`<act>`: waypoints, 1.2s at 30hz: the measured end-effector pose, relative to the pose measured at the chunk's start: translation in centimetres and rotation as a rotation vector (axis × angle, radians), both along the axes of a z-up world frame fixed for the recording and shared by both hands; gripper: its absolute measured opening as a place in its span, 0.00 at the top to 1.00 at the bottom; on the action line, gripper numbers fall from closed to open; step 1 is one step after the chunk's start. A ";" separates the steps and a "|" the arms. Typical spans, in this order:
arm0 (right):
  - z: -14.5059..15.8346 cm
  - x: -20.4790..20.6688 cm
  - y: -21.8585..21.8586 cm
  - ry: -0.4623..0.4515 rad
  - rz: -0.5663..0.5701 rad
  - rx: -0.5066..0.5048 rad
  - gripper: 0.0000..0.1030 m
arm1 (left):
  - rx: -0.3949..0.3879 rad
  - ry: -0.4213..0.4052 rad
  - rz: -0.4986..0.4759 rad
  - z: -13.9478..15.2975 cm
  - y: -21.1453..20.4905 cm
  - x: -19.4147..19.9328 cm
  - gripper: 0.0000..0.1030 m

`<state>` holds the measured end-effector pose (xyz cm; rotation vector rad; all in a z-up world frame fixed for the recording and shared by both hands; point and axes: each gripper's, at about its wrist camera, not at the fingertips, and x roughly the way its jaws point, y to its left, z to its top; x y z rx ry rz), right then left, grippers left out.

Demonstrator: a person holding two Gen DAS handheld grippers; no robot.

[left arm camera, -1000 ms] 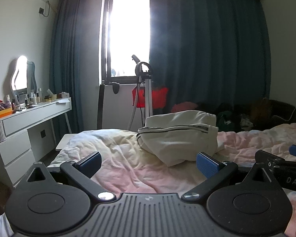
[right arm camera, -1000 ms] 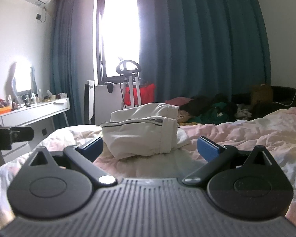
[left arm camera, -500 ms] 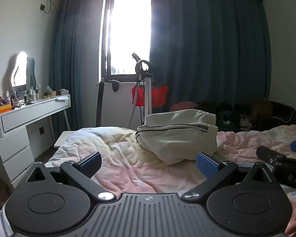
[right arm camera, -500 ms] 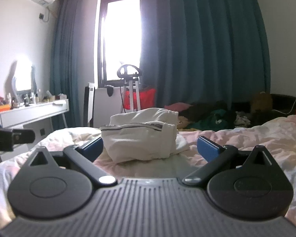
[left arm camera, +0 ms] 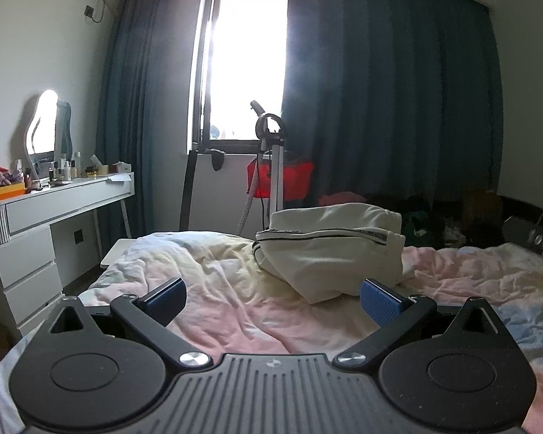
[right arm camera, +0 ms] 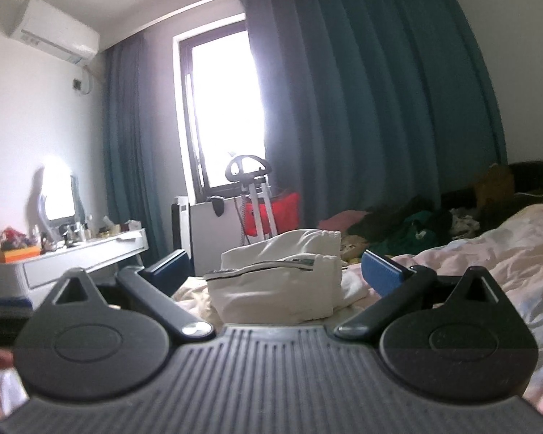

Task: Fold clothes
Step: 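Move both grippers toward the bundled white sweatpants on the bed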

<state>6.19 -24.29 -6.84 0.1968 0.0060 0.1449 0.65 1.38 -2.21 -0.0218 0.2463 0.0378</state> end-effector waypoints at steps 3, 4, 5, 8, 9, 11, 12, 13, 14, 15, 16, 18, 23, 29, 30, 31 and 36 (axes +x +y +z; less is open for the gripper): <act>0.7 -0.2 -0.3 -0.042 0.013 -0.002 0.00 | -0.005 0.007 0.007 -0.4 0.1 0.3 0.00; 1.0 -0.2 -0.4 -0.062 0.009 -0.012 0.00 | -0.007 0.011 0.009 -0.6 0.1 0.4 0.00; 1.2 0.0 -0.4 -0.078 0.013 -0.023 0.00 | -0.012 0.011 0.005 -0.8 0.1 0.5 0.00; 1.8 1.0 -0.8 -0.087 0.039 -0.030 0.00 | -0.009 0.010 -0.013 -1.3 -0.1 1.1 0.00; 1.9 1.4 -0.9 -0.085 0.040 -0.023 0.00 | -0.006 0.007 -0.024 -1.4 -0.1 1.4 0.00; 2.1 2.4 -1.4 -0.071 0.052 0.000 0.00 | -0.033 0.001 -0.048 -1.5 0.0 2.2 0.00; 2.2 2.9 -1.6 -0.062 0.060 0.006 0.00 | -0.050 0.000 -0.061 -1.5 0.2 2.8 0.00; 2.3 3.4 -1.8 -0.049 0.058 0.006 0.00 | -0.062 0.005 -0.075 -1.6 0.3 3.5 0.00; 2.3 3.8 -1.9 -0.039 0.056 0.004 0.00 | -0.070 0.014 -0.090 -1.7 0.2 4.3 0.00; 2.3 4.1 -2.1 -0.032 0.053 0.000 0.00 | -0.078 0.024 -0.106 -1.9 0.2 5.1 0.00; 2.2 4.3 -2.2 -0.026 0.045 -0.005 0.00 | -0.079 0.030 -0.113 -2.1 0.0 5.9 0.00; 2.0 4.6 -2.4 -0.018 0.013 -0.018 0.01 | -0.057 0.041 -0.112 -2.8 -0.9 7.8 0.00; 1.2 4.4 -3.4 -0.011 -0.053 0.015 0.33 | 0.059 0.080 -0.139 -5.1 -4.9 13.7 0.00; -0.5 5.7 -6.1 0.064 -0.182 0.081 0.60 | 0.257 0.085 -0.134 -6.7 -12.9 22.4 0.00; -0.9 6.1 -6.6 0.083 -0.198 0.100 0.56 | 0.271 0.079 -0.150 -6.8 -14.3 23.7 0.00; -1.5 6.5 -7.2 0.101 -0.215 0.122 0.44 | 0.282 0.073 -0.170 -6.8 -15.6 25.0 0.00; -4.2 8.6 -8.7 0.160 -0.281 0.199 0.15 | 0.347 0.072 -0.214 -7.5 -22.5 31.6 0.00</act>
